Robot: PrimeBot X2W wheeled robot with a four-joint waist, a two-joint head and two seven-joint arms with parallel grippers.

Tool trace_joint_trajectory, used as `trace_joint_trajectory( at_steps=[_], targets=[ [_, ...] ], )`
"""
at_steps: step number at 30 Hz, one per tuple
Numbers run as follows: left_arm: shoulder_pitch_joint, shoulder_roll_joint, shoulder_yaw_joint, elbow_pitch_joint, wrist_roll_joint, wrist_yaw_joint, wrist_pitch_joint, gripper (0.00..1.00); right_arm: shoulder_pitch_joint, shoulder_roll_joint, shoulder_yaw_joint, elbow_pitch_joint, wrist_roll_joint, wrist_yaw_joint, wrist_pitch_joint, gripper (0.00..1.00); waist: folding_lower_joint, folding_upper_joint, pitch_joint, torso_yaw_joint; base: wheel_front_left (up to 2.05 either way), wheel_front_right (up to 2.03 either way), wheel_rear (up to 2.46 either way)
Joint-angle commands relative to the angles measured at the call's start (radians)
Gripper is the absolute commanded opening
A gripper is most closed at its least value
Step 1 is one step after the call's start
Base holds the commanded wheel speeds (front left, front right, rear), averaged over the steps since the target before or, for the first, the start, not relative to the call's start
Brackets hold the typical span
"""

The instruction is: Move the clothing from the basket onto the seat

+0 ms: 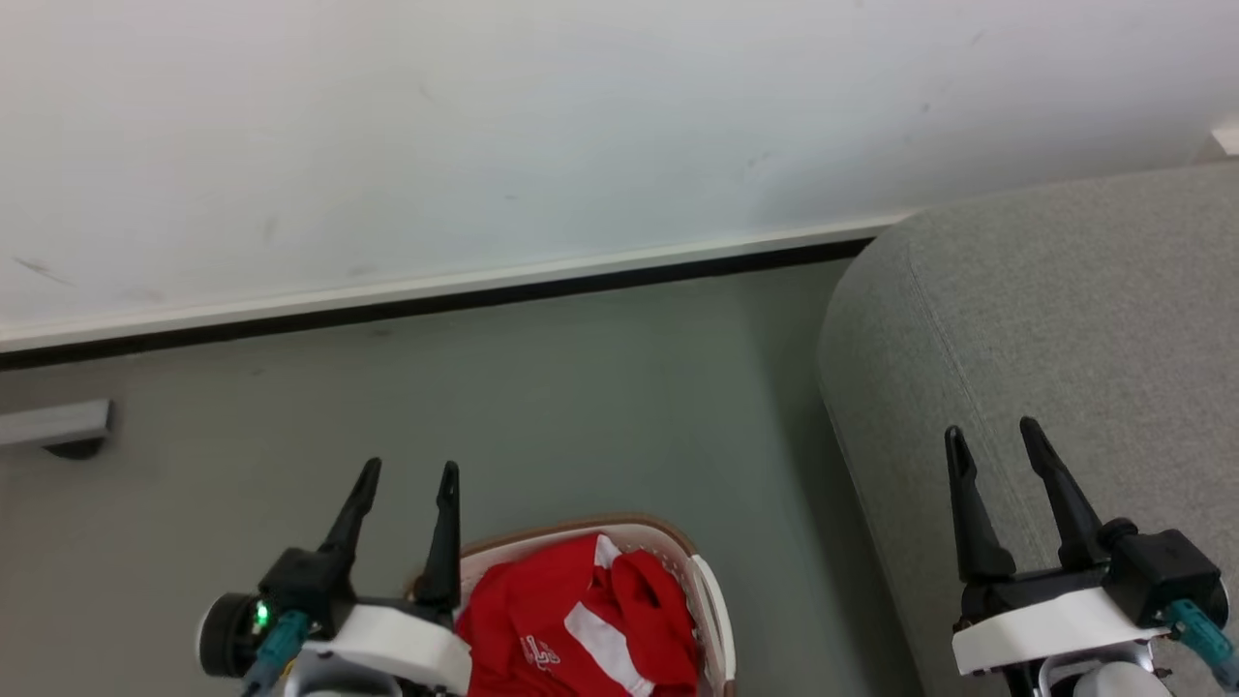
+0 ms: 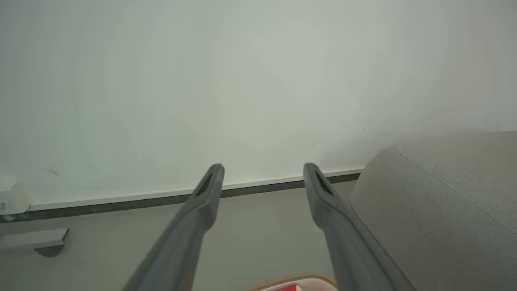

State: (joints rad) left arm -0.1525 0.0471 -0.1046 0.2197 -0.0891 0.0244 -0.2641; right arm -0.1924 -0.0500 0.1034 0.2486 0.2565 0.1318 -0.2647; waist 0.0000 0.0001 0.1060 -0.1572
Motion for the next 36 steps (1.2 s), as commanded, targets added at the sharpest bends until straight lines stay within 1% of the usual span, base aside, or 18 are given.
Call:
trace_joint_trajectory(
  at_steps=[1,4,7,13,19,20,25,28,34,36],
  targets=[
    [-0.042,0.006,-0.004,0.029,0.011,-0.016,-0.001,1.00,-0.026,-0.001,-0.002,-0.014,0.015,-0.002,0.000,1.00,0.0000,-0.0001,0.065,-0.047,0.00,0.00,0.00],
    [-0.079,0.010,-0.010,0.092,0.025,-0.031,-0.001,1.00,-0.050,-0.001,0.001,-0.024,0.039,-0.002,0.000,1.00,0.0000,-0.0001,0.117,-0.073,0.00,0.00,0.00],
    [-0.130,0.013,-0.010,0.193,0.026,-0.043,-0.001,1.00,-0.078,-0.001,-0.002,-0.037,0.049,-0.002,0.000,1.00,0.0000,-0.0001,0.165,-0.094,0.00,0.00,0.00],
    [-0.253,0.021,-0.015,0.482,0.009,-0.068,0.010,1.00,-0.123,-0.001,-0.012,-0.058,0.062,-0.002,0.000,1.00,0.0000,-0.0001,0.254,-0.128,0.00,0.00,0.00],
    [-0.375,0.034,-0.035,0.744,0.005,-0.101,0.083,1.00,-0.166,-0.001,-0.036,-0.081,0.080,-0.002,0.000,1.00,0.0000,-0.0001,0.346,-0.155,0.00,0.00,0.00],
    [-0.375,0.034,-0.035,0.744,0.005,-0.101,0.083,1.00,-0.166,-0.001,-0.036,-0.081,0.080,-0.002,0.000,1.00,0.0000,-0.0001,0.346,-0.155,0.00,0.00,0.00],
    [-0.459,0.061,-0.029,0.905,-0.020,-0.118,0.159,1.00,-0.208,-0.001,-0.026,-0.108,0.139,-0.002,0.000,1.00,0.0000,-0.0001,0.430,-0.196,0.00,0.00,0.00],
    [-0.504,0.066,-0.016,0.969,-0.046,-0.134,0.196,1.00,-0.228,-0.001,-0.024,-0.118,0.159,-0.002,0.000,1.00,0.0000,-0.0001,0.478,-0.219,0.00,0.00,0.00],
    [-0.576,0.102,-0.011,1.027,-0.082,-0.145,0.249,1.00,-0.255,0.000,-0.022,-0.129,0.214,-0.002,0.001,1.00,0.0000,-0.0001,0.569,-0.271,0.00,0.00,0.00],
    [-0.603,0.121,-0.017,1.035,-0.075,-0.146,0.268,1.00,-0.263,0.000,-0.017,-0.131,0.228,-0.002,0.001,1.00,0.0000,-0.0001,0.601,-0.288,0.00,0.00,0.00]
  ],
)
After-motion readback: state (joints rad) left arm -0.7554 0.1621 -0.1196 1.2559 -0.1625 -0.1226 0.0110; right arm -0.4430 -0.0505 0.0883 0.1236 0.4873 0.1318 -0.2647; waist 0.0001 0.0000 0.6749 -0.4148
